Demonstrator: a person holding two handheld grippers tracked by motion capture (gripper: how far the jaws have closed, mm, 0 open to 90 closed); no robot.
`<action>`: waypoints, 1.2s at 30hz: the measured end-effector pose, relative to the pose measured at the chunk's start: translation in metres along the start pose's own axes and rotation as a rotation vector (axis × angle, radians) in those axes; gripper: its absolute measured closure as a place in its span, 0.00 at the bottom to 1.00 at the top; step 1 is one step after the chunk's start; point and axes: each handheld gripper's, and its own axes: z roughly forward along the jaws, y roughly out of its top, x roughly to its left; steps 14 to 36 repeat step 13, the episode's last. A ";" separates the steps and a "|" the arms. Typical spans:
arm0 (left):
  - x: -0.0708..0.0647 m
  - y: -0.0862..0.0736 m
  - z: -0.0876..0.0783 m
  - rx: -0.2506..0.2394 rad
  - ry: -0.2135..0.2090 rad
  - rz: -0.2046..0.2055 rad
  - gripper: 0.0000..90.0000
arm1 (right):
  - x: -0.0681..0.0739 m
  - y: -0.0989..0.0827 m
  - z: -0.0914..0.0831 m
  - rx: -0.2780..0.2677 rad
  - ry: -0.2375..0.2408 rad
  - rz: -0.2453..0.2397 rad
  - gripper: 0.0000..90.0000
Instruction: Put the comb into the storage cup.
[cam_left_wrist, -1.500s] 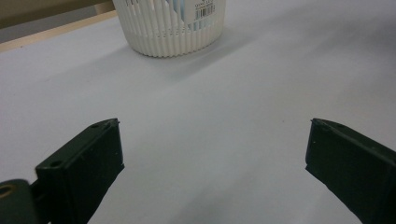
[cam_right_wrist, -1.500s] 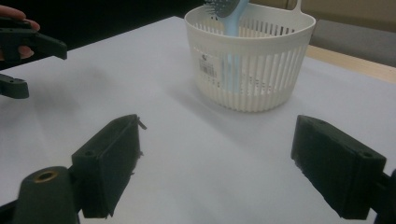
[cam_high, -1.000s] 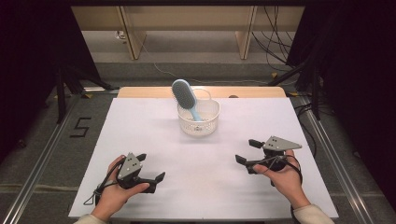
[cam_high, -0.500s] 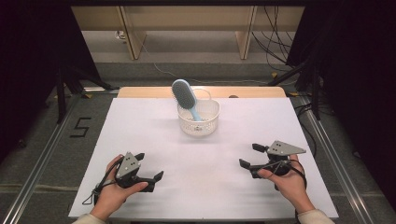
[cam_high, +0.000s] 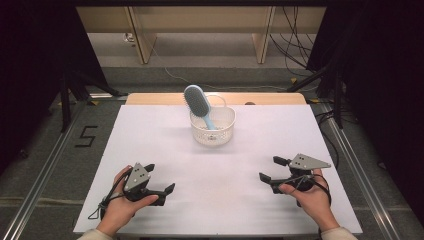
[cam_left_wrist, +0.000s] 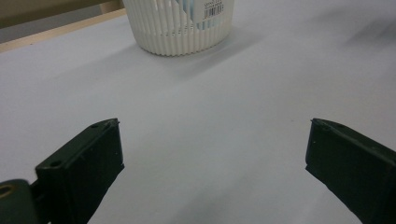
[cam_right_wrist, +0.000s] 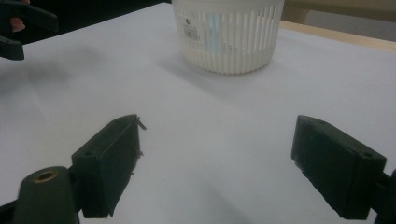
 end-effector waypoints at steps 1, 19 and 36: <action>0.000 0.000 0.000 0.000 0.000 0.000 0.04 | 0.000 0.000 0.000 -0.001 -0.001 0.002 0.18; 0.000 0.000 0.000 0.001 -0.002 -0.001 0.04 | -0.001 -0.001 0.001 -0.026 -0.003 0.008 0.18; 0.000 0.000 0.000 0.001 -0.002 -0.001 0.04 | -0.001 -0.001 0.001 -0.026 -0.003 0.008 0.18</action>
